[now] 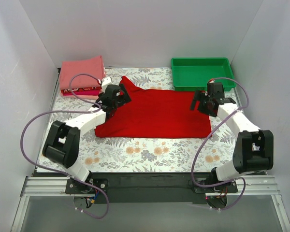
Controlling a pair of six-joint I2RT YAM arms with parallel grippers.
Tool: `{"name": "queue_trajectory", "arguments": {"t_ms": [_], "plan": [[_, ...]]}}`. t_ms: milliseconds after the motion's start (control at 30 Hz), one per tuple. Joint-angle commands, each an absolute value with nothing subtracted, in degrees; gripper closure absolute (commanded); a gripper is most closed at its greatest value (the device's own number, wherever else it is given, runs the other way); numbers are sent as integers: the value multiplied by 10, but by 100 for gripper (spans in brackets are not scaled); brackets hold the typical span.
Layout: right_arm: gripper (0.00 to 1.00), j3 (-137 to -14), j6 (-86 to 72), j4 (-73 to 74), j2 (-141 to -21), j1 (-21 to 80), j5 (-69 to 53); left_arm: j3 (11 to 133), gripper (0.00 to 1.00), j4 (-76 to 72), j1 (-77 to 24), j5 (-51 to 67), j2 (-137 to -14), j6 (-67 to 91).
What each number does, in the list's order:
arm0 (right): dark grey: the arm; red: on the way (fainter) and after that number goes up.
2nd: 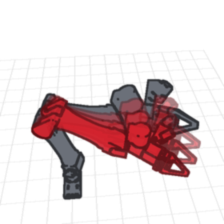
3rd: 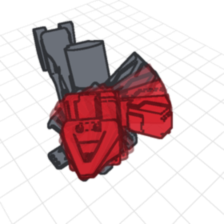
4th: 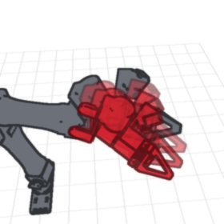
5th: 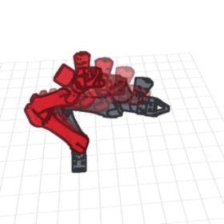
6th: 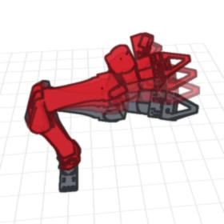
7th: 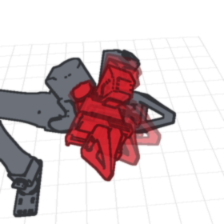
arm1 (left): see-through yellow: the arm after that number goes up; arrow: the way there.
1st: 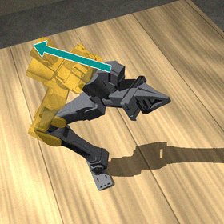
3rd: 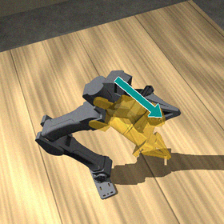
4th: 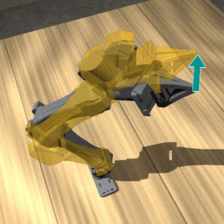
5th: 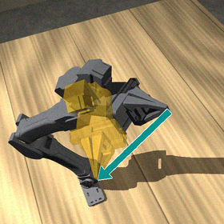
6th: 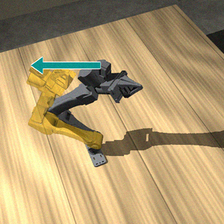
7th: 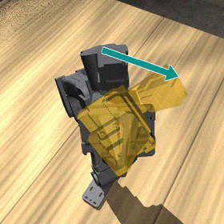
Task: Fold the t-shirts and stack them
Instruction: Fold the tshirt
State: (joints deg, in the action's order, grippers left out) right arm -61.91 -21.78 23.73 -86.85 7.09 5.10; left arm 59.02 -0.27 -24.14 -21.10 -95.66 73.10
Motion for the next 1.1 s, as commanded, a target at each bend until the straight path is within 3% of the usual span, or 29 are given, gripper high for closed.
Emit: {"name": "queue_trajectory", "arguments": {"t_ms": [0,233,600,1067], "plan": [[2,-547,-200,204,-822,70,-53,554,10,5,-242,-147,-875,770],[2,-501,-178,162,-836,72,-74,465,9,4,-243,-85,-851,817],[2,-426,-186,166,-852,71,-85,348,7,146,-242,-94,-830,943],[2,-294,-200,197,-700,75,-98,257,5,386,-258,-86,-592,1054]]}}
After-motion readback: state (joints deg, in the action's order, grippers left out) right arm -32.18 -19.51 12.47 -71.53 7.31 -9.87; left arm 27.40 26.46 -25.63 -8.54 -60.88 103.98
